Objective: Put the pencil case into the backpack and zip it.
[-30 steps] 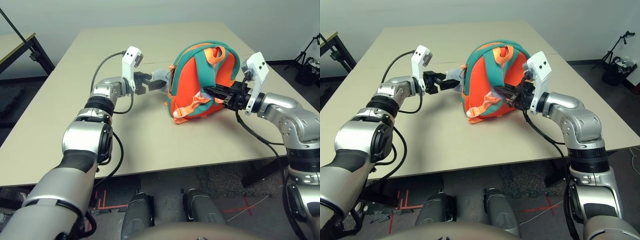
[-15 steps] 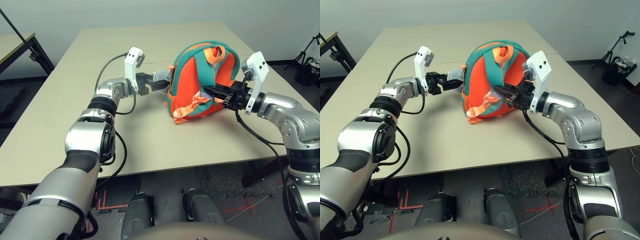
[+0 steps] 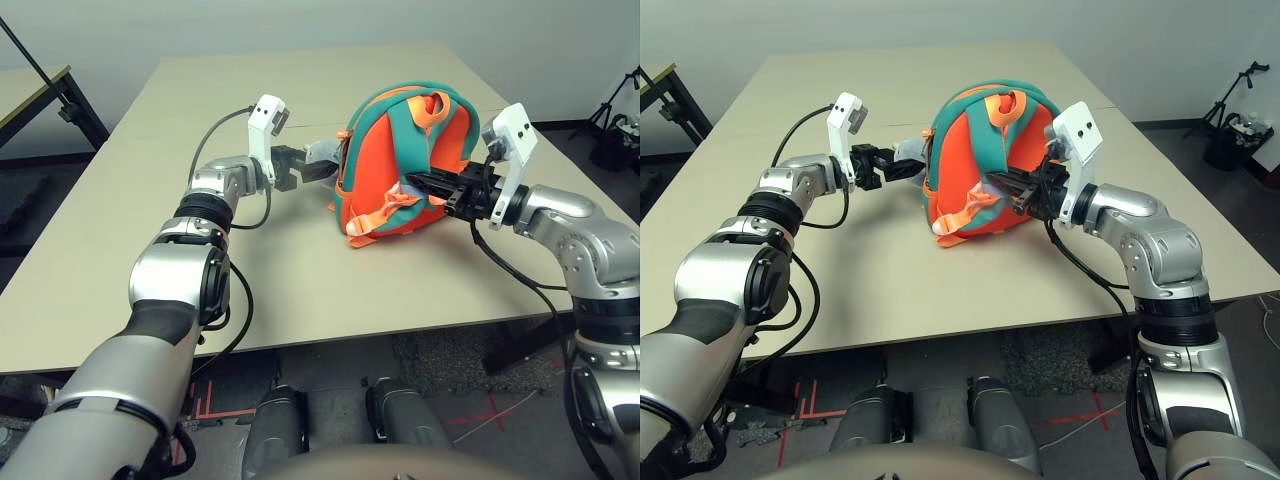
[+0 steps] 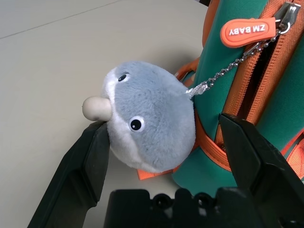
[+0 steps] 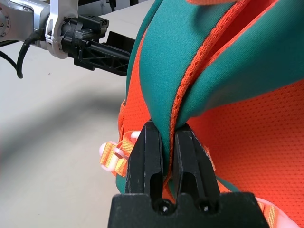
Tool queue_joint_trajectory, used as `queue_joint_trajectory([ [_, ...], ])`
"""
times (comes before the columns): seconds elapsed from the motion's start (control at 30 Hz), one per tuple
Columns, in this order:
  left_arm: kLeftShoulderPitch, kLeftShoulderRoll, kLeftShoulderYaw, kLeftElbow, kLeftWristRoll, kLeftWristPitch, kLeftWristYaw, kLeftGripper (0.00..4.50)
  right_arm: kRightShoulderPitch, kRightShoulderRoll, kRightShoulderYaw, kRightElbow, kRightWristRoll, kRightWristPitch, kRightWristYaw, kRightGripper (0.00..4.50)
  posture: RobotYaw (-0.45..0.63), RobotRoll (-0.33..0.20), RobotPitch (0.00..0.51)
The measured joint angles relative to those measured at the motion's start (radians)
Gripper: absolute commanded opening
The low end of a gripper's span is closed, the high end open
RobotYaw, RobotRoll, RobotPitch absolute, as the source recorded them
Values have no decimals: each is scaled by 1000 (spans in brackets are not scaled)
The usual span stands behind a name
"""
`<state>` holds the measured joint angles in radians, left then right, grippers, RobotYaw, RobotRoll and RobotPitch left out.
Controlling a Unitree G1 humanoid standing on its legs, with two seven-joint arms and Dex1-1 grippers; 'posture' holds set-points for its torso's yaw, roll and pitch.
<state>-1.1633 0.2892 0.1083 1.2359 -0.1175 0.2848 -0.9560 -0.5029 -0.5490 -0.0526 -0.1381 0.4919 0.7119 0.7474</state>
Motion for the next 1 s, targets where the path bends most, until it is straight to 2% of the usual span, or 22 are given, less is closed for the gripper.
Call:
queue_joint_trajectory([
  [0.3, 0, 2, 0, 0, 0, 6, 1, 4465, 0, 1, 0, 0, 0, 0, 0, 0, -233, 0, 0],
  [0.4, 0, 2, 0, 0, 0, 7, 2, 3858, 0, 2, 0, 0, 0, 0, 0, 0, -230, 0, 0],
  [0.73, 0, 3, 0, 0, 0, 7, 4, 89, 0, 6, 0, 0, -1, 0, 0, 0, -227, 0, 0],
  [1.0, 0, 4, 0, 0, 0, 10, -2, 22, -1, 6, 0, 1, -1, -1, 0, 0, -230, 0, 0],
])
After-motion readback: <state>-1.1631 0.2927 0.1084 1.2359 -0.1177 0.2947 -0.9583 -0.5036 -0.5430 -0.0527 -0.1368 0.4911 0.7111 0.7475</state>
